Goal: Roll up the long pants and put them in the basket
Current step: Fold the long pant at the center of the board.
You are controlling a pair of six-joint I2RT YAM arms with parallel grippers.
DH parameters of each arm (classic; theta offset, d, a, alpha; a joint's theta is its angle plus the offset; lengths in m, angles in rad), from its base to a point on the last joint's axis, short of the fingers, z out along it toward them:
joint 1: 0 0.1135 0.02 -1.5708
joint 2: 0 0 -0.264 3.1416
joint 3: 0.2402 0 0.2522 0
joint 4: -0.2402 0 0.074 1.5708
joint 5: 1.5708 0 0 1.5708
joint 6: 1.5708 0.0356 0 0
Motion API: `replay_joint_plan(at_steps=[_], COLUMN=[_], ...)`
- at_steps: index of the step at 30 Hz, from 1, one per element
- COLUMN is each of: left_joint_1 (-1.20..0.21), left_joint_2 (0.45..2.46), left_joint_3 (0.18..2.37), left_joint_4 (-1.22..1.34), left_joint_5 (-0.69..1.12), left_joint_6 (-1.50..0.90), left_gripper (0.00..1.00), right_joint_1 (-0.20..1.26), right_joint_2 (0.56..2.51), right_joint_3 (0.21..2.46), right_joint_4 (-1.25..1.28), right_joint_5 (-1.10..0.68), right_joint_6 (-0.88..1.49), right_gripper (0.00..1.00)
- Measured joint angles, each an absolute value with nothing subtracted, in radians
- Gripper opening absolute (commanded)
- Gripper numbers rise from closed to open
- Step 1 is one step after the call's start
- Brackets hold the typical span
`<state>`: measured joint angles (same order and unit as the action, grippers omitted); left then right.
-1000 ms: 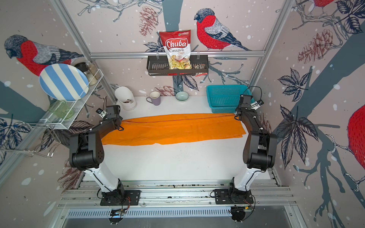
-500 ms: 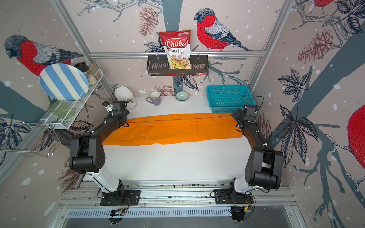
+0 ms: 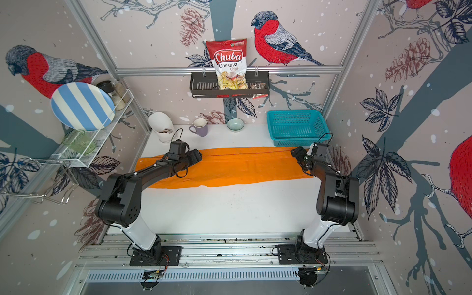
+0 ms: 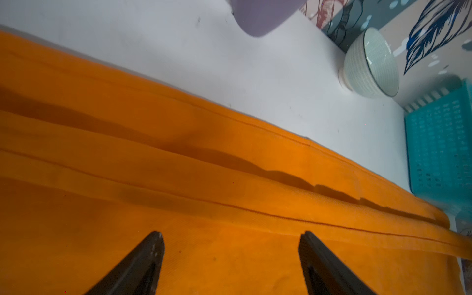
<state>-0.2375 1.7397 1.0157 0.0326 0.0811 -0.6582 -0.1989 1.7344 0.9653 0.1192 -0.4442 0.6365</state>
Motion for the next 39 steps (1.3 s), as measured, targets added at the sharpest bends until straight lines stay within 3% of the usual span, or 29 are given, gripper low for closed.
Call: replay_joint_plan(at_steps=[19,32,39], left_joint_1=[-0.303,-0.304,-0.324], left_joint_2=[1.948,2.139,2.147], left_joint_3=[1.183,1.405,1.479], left_joint_4=[0.101,0.142,0.103], left_joint_5=[0.175,0.124,0.060], left_joint_6=[-0.754,-0.762,-0.727], left_gripper=[0.85,0.84,0.84], right_joint_1=[-0.181,-0.164,-0.167], right_joint_2=[1.762,1.776,1.780], right_joint_3=[0.994,1.000,1.026], right_joint_4=[0.163,0.185,0.181], right_joint_5=[-0.490,-0.501,-0.492], right_joint_6=[0.655,0.662,0.657], right_gripper=[0.82,0.83,0.83])
